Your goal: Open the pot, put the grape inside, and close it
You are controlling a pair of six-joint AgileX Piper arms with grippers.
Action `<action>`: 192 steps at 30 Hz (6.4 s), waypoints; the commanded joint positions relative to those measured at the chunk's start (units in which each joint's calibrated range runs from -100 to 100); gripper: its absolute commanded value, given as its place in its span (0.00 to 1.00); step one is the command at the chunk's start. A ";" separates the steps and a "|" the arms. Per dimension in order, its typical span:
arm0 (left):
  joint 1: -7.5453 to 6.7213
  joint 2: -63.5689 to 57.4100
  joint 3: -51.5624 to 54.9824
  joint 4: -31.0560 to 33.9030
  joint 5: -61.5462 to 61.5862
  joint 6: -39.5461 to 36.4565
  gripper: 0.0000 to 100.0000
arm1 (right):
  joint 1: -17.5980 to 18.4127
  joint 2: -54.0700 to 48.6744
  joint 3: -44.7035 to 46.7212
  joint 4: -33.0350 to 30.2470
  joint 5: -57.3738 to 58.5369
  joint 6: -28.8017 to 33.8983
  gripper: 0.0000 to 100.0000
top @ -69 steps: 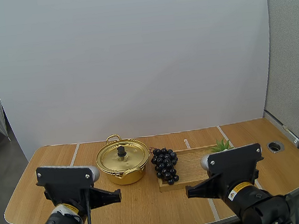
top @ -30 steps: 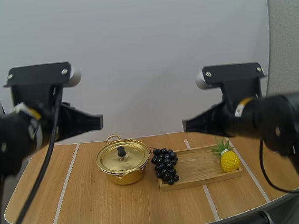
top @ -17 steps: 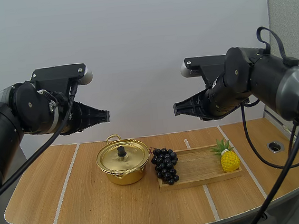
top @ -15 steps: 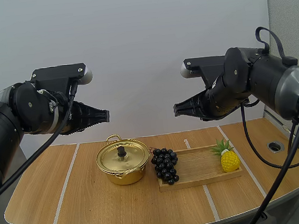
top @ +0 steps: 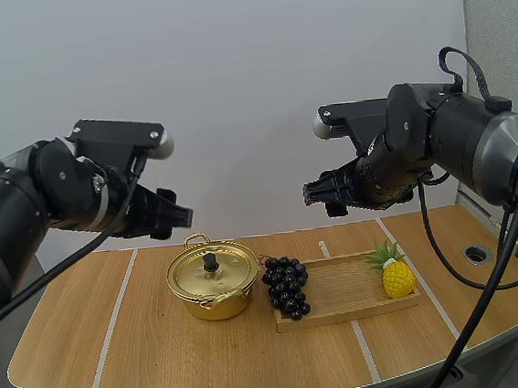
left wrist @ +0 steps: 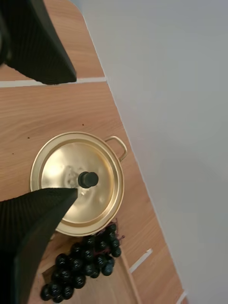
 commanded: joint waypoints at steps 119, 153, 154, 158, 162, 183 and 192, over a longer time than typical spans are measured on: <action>-2.33 23.75 -84.14 6.75 -3.92 0.14 0.00 | 4.17 24.65 -0.98 22.18 -9.87 -15.58 1.00; -2.33 23.75 -84.14 6.75 -3.92 0.14 0.00 | 5.92 41.03 -3.38 18.12 -18.71 -11.38 1.00; -2.33 23.75 -84.14 6.75 -3.92 0.14 0.00 | 5.92 41.03 -3.38 18.12 -18.71 -10.71 1.00; -2.33 23.75 -84.14 6.75 -3.92 0.14 0.00 | 6.09 41.17 -3.38 16.67 -18.25 -7.76 1.00; -2.33 23.75 -84.14 6.75 -3.92 0.14 0.00 | 6.11 41.17 -3.38 13.72 -18.46 -1.97 1.00; -2.33 23.75 -84.14 6.75 -3.92 0.14 0.00 | 9.66 42.15 -6.45 -4.05 -10.52 21.46 1.00; -2.33 23.75 -84.14 6.75 -3.92 0.14 0.00 | 11.29 42.15 -8.61 -5.79 -7.68 23.99 1.00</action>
